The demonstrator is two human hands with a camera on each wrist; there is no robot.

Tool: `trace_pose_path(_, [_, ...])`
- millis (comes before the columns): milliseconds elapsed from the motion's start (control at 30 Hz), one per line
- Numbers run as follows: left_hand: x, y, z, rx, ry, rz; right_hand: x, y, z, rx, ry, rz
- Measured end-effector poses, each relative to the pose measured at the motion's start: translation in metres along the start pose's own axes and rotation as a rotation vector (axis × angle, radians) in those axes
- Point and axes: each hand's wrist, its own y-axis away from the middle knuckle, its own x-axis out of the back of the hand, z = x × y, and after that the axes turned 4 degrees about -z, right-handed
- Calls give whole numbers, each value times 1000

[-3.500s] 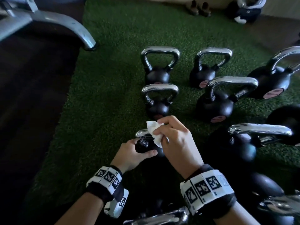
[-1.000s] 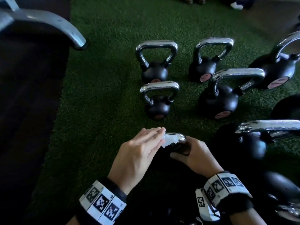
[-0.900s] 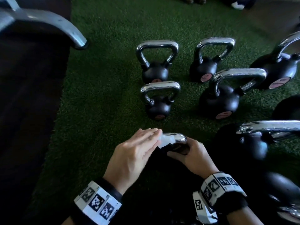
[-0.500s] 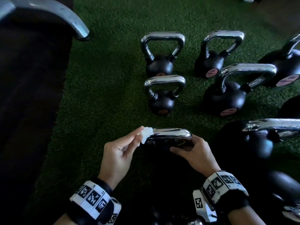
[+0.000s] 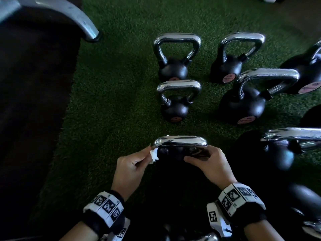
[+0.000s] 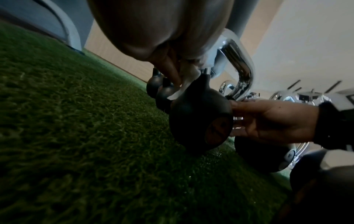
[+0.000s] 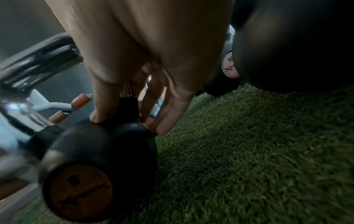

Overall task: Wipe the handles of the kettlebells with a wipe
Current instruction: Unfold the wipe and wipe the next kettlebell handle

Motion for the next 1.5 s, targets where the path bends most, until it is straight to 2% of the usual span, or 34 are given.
trace_pose_path(133, [-8,-12,6,41,36,36,-2,5,-2,9,47,94])
trace_pose_path(233, [-15,-31,3,122,92,65,-6,18,3,133,93,143])
trace_pose_path(333, [-19,-52,8,197,107,44,-7,30,11,345,251,35])
trace_pose_path(467, [-28,-72,25,163,63,-11,-9,29,13,464,312,-128])
trace_pose_path(567, [-25,-84,29,298,61,-127,-4,15,12,434,289,-83])
trace_pose_path(633, [-19,-89,34,408,123,-229,-1,4,10,342,250,23])
trace_pose_path(667, [-17,-90,37,427,125,-261,-1,-1,9,272,229,23])
trace_pose_path(733, [-16,-92,44,412,23,-246,-6,-10,7,166,236,-55])
trace_pose_path(800, [-19,-92,57,352,-61,-142,-14,-16,8,113,245,-132])
trace_pose_path(867, [-22,-92,69,217,-102,-54,-18,-17,9,68,210,-130])
trace_pose_path(933, [-22,-92,76,126,-103,-24,-20,-16,11,68,197,-112])
trace_pose_path(1033, [-20,-92,76,177,-25,-64,-18,-16,12,56,178,-110])
trace_pose_path(1133, [-19,-90,73,248,154,-79,-19,-18,14,56,155,-107])
trace_pose_path(1233, [-17,-77,79,211,262,-88,-21,-17,17,78,160,-90])
trace_pose_path(1500, [-2,-64,89,262,312,-179,-22,-22,22,52,161,-93])
